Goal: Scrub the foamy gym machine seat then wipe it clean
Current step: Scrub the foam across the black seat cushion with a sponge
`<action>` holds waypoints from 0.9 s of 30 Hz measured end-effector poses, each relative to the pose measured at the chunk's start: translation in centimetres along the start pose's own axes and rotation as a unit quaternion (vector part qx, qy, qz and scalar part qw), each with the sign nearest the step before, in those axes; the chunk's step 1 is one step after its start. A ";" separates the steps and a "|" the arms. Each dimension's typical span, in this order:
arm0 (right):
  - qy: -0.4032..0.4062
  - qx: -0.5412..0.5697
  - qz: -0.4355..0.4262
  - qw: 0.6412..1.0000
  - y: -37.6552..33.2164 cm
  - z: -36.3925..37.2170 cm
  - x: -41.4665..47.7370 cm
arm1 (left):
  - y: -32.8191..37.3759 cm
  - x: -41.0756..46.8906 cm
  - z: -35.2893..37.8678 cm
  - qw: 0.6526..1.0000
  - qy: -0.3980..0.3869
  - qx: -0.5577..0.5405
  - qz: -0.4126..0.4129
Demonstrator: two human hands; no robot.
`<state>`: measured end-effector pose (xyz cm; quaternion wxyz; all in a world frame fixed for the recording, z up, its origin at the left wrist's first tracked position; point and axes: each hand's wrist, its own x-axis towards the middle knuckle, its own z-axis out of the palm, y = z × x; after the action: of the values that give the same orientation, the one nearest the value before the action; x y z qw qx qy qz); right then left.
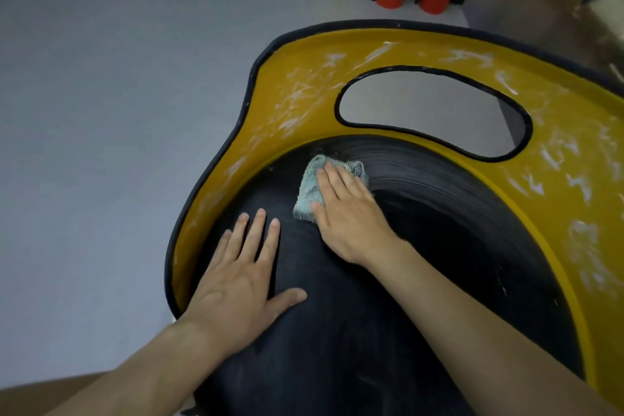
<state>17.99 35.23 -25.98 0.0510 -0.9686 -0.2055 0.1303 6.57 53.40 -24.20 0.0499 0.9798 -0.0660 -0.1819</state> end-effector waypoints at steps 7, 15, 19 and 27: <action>-0.033 -0.016 -0.070 0.997 -2.8 0.9 -6.3 | -0.3 -1.0 0.7 0.999 -0.015 -0.025 -0.036; -0.002 -0.016 -0.018 1.000 -6.0 -0.2 6.5 | -0.6 -1.6 0.1 0.996 -0.026 -0.071 -0.041; 0.011 0.000 -0.074 0.997 -5.9 -0.4 1.5 | -0.3 -1.6 0.0 0.995 -0.017 -0.081 -0.046; -0.002 -0.008 0.048 0.999 2.0 -0.9 3.3 | 0.8 -1.2 0.3 0.999 -0.026 -0.033 -0.033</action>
<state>21.94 34.74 -26.21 0.0364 -0.9776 -0.1594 0.1324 5.28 52.79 -24.01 0.0747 0.9742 -0.0292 -0.2109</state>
